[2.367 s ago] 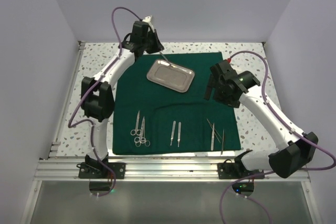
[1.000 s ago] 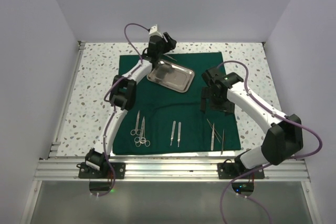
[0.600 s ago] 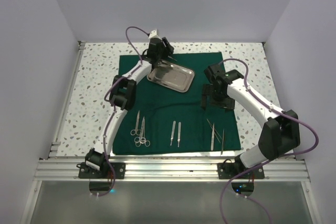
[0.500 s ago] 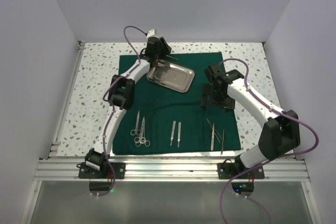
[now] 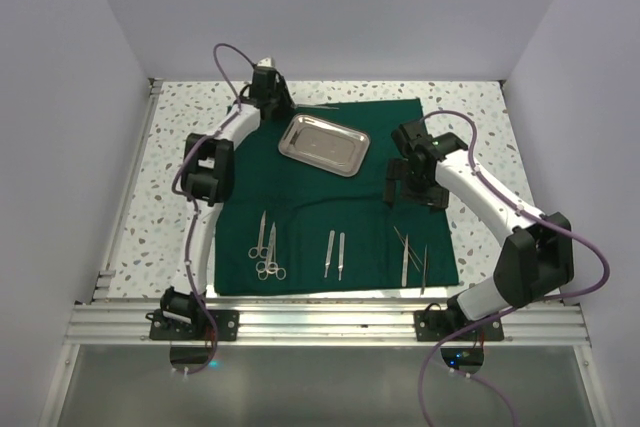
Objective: Open and lay out the surgical kit
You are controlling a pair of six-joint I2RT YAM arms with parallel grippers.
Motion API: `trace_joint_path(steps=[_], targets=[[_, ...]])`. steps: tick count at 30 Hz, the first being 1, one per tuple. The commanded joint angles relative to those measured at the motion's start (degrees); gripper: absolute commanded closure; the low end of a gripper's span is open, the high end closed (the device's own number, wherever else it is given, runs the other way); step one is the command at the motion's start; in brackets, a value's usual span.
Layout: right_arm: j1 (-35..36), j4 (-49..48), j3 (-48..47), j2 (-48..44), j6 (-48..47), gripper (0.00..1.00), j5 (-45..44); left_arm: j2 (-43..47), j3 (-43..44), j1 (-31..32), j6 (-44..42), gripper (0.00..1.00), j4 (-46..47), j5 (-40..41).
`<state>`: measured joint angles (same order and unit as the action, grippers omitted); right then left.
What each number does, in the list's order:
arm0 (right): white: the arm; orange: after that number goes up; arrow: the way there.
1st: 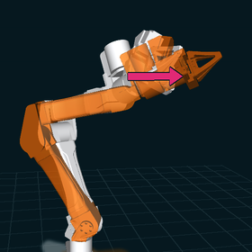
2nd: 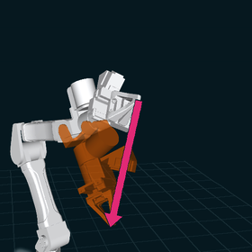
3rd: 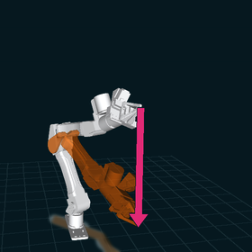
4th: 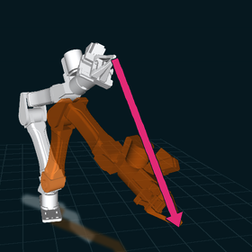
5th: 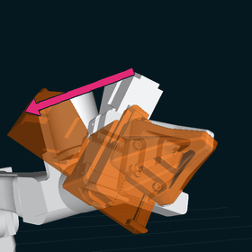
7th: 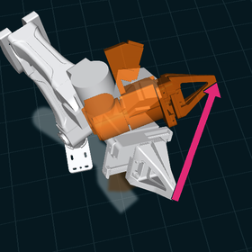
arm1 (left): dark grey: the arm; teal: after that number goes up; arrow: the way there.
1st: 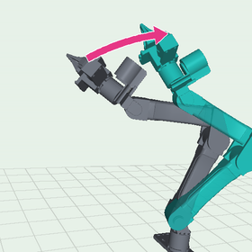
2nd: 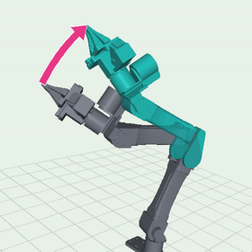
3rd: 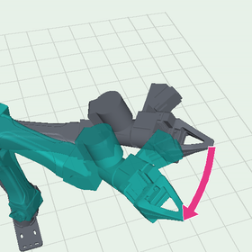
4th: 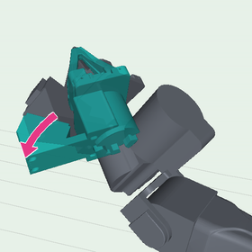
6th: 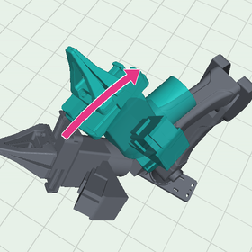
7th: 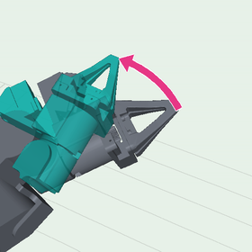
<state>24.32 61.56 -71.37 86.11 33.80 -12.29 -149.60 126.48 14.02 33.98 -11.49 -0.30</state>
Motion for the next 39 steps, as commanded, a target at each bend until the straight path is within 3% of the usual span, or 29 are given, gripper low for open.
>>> trace_joint_path(steps=[1, 7, 13, 19, 21, 27, 33, 39], targets=[[-0.2, -1.3, -1.0, -2.2, 0.6, 0.02, 1.1, 6.1, -6.6, 0.7, -8.5, 0.52, 0.3, -2.6], [-0.1, -1.7, 0.4, -2.7, 1.1, 0.02, 2.3, 4.9, -1.9, 1.0, -6.9, 0.41, 7.9, -6.5], [-0.1, -1.0, -0.1, -2.4, 0.4, 0.02, 2.0, -3.1, 12.1, 2.9, -10.3, 0.33, 7.9, -7.4], [-0.2, -0.5, -0.6, -1.4, -0.8, 0.02, 1.5, -5.2, 12.0, 3.0, -14.2, 0.27, 9.1, -8.6], [-0.3, -0.7, -0.8, -0.5, -1.5, 0.02, 1.6, -7.7, 15.9, 3.0, -13.9, 0.2, 6.8, -10.5], [-0.7, -1.1, -2.8, 2.8, -2.7, 0.01, 2.3, -10.1, 16.8, 3.7, -12.9, 0.07, 5.0, -15.8], [-1.2, -1.3, -3.3, 3.9, -3.0, 0.02, 2.4, -11.4, 17.6, 3.8, -11.1, 0.07, 0.5, -20.1], [-1.7, -1.1, -3.2, 3.5, -2.4, 0.02, 2.4, -9.0, 16.1, 5.5, -22.0, 0.12, -9.8, -19.0]])
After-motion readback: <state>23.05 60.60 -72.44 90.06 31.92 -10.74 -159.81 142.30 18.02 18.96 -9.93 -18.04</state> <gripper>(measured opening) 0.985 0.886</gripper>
